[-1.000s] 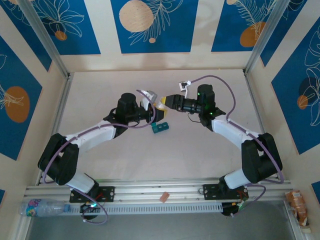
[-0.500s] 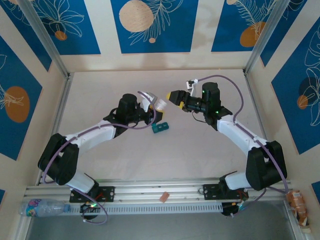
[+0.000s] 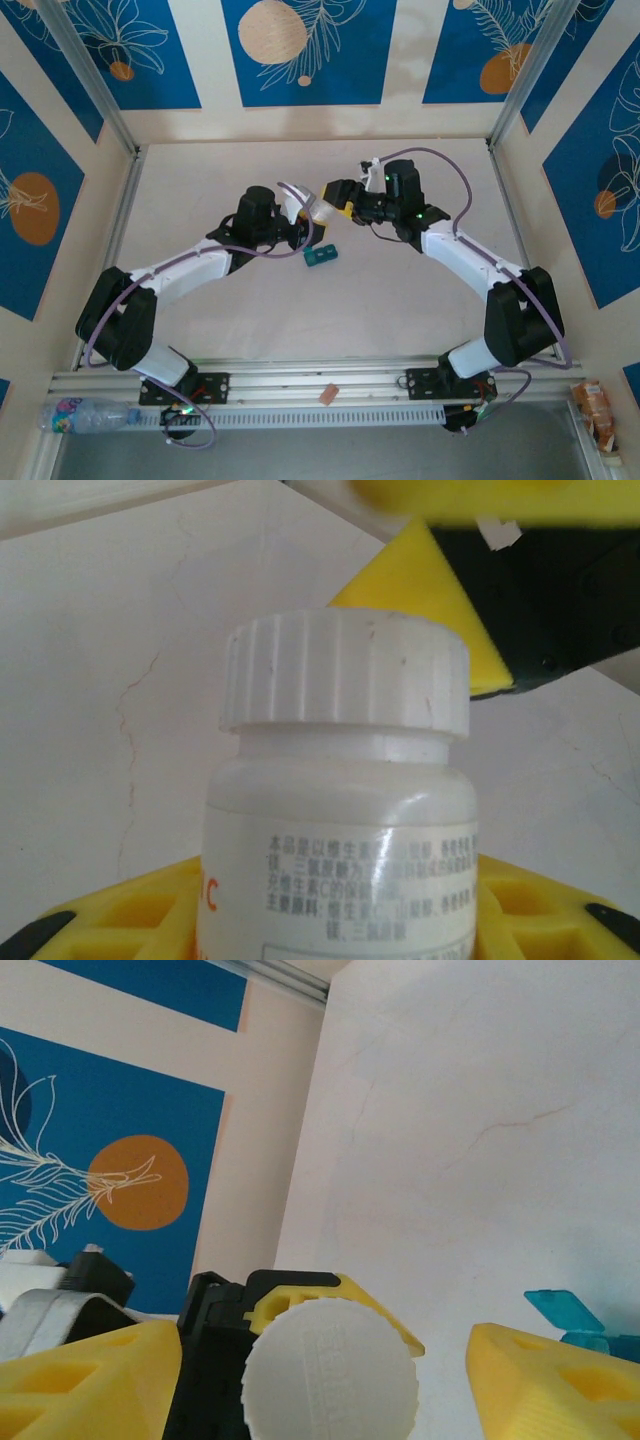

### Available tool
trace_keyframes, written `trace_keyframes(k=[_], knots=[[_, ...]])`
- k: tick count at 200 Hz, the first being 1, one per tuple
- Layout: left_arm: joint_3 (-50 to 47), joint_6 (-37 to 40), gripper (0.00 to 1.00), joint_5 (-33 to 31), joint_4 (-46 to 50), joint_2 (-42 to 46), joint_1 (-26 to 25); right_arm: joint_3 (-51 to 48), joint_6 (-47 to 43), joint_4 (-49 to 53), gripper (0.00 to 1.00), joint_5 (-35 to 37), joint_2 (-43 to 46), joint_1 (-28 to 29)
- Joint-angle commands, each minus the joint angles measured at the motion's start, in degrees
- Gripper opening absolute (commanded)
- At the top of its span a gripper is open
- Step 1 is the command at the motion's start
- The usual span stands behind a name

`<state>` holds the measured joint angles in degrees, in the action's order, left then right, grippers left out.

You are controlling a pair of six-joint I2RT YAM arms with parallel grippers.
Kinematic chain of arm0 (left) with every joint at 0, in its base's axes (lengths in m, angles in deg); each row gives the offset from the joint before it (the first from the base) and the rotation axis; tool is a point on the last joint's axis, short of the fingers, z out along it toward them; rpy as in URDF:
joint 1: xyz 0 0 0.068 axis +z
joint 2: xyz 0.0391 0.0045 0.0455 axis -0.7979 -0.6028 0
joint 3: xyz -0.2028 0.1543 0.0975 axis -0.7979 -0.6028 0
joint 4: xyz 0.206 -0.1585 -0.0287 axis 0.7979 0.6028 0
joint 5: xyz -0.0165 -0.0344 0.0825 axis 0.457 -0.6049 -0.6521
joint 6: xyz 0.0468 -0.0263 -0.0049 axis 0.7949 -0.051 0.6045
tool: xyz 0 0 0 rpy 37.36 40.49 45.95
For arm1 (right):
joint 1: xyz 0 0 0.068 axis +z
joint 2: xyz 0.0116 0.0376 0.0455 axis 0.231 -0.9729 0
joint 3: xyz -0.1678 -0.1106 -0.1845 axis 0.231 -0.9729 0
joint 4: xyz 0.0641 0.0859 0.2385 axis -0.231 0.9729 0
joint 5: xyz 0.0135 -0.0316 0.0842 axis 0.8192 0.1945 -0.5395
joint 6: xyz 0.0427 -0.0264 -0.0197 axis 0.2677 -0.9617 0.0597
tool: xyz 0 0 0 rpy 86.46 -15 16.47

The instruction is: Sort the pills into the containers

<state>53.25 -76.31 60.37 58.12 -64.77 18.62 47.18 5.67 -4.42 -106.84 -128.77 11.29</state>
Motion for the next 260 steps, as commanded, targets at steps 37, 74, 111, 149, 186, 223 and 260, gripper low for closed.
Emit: trace_keyframes(k=[37, 74, 111, 149, 186, 223, 260], knots=[[1.9, 1.0, 0.0, -0.4, -0.3, 0.1, -0.4, 1.9, 0.8, 0.0, 0.58, 0.2, -1.6, 1.0], [1.3, 0.3, 0.0, -0.3, -1.2, 0.3, -0.4, 1.2, -0.2, -1.8, 0.36, -1.3, -1.7, 0.7], [1.9, -0.9, 0.0, 3.3, -1.0, 0.3, 0.1, -1.5, -3.0, -7.5, 0.33, -6.9, -0.8, -2.5], [0.3, -4.7, 0.0, 11.6, -7.3, 1.0, 1.5, -0.6, -13.3, -4.9, 0.31, -12.7, 0.4, -5.6], [-1.2, -7.3, 0.0, 14.1, -10.5, 1.5, 2.4, -0.6, -21.1, 1.2, 0.31, -8.2, 2.7, -8.0], [-2.4, -5.4, 0.0, 11.2, -8.5, 2.7, 2.5, -1.6, -21.8, 10.3, 0.32, 4.6, 2.1, -8.5], [-4.2, -4.3, 0.0, 7.3, -6.6, 4.2, 2.5, -3.7, -18.4, 18.1, 0.33, 21.1, -1.6, -7.8]])
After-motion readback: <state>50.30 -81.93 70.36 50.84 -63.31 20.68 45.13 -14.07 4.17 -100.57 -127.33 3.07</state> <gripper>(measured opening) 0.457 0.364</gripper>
